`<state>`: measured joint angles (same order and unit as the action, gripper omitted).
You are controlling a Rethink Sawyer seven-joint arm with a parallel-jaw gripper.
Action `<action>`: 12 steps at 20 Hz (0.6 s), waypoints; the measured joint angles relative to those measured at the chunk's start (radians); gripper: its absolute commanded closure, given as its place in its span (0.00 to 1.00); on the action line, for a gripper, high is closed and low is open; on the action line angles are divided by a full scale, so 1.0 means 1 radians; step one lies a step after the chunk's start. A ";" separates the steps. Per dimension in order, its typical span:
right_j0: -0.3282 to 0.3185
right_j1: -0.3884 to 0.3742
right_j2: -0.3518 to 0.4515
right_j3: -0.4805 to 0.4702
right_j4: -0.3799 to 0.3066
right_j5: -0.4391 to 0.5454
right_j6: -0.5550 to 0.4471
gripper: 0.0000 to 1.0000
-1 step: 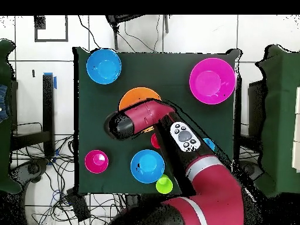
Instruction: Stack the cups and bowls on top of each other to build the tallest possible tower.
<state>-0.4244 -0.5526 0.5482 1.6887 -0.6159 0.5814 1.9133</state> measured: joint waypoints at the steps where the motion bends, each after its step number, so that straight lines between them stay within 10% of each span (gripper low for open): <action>1: 0.002 0.003 -0.001 0.000 0.001 0.000 0.000 0.00; 12: 0.005 0.008 -0.012 0.002 0.029 0.000 0.000 0.00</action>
<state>-0.4196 -0.5445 0.5362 1.6903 -0.5866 0.5813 1.9133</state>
